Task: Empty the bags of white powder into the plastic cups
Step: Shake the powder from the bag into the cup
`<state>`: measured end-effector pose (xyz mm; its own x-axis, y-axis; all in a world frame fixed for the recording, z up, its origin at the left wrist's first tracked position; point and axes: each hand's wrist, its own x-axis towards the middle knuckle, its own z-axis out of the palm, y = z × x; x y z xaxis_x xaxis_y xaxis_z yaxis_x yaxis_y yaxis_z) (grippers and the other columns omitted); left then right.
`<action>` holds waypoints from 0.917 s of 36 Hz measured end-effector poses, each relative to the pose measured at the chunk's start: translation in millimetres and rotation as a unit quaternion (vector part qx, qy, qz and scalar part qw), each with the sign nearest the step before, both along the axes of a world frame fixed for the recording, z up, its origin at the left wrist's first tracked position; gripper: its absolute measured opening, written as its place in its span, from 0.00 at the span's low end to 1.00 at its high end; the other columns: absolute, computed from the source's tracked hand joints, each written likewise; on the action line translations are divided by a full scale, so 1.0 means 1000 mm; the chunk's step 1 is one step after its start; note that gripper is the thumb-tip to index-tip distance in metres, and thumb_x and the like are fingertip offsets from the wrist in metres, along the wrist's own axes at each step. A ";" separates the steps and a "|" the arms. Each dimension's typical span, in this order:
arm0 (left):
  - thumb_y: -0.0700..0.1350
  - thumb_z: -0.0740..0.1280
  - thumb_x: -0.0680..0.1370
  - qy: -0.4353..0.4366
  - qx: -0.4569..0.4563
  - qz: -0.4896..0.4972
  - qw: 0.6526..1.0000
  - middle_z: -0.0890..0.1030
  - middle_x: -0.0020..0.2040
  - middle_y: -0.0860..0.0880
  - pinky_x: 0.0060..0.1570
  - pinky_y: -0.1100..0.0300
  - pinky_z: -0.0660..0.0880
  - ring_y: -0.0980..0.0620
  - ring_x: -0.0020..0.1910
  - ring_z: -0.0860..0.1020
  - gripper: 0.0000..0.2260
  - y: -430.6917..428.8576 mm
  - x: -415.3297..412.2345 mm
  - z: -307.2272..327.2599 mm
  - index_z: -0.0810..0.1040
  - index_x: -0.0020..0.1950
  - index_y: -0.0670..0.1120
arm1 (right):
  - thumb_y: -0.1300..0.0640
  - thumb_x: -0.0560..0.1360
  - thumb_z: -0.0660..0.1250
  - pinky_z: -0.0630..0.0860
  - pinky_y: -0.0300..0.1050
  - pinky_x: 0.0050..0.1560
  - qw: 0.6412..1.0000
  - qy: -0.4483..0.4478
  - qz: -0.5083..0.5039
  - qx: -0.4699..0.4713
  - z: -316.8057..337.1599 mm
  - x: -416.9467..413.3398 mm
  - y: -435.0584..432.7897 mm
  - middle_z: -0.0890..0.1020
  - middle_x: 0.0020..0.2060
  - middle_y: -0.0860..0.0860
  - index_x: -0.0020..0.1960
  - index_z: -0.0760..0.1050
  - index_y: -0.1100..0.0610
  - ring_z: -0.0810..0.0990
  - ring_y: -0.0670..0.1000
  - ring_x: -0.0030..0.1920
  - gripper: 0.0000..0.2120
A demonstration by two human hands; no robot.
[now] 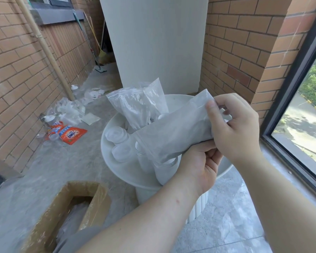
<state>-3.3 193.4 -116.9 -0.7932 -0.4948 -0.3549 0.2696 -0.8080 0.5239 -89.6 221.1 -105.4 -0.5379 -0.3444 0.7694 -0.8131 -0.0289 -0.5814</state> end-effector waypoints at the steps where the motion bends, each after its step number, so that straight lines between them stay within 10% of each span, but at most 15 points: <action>1: 0.27 0.61 0.77 0.001 0.000 0.000 1.000 0.84 0.33 0.49 0.31 0.68 0.78 0.58 0.30 0.83 0.21 0.000 0.000 0.000 0.85 0.30 0.43 | 0.60 0.81 0.65 0.69 0.33 0.48 1.000 0.001 0.000 -0.001 0.000 0.000 0.000 0.77 0.39 0.47 0.44 0.78 0.59 0.74 0.44 0.43 0.08; 33: 0.27 0.62 0.77 0.028 0.012 -0.007 1.000 0.86 0.39 0.47 0.40 0.63 0.81 0.54 0.37 0.85 0.19 -0.001 -0.005 -0.009 0.86 0.33 0.43 | 0.57 0.83 0.62 0.68 0.34 0.45 1.000 -0.007 -0.004 -0.026 0.012 0.003 0.000 0.75 0.37 0.43 0.45 0.76 0.59 0.72 0.39 0.42 0.11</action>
<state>-8.5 192.5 -126.1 -0.8192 -0.4755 -0.3206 0.2865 -0.8236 0.4894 -86.6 221.5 -93.5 -0.5508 -0.3004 0.7787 -0.8055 -0.0529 -0.5902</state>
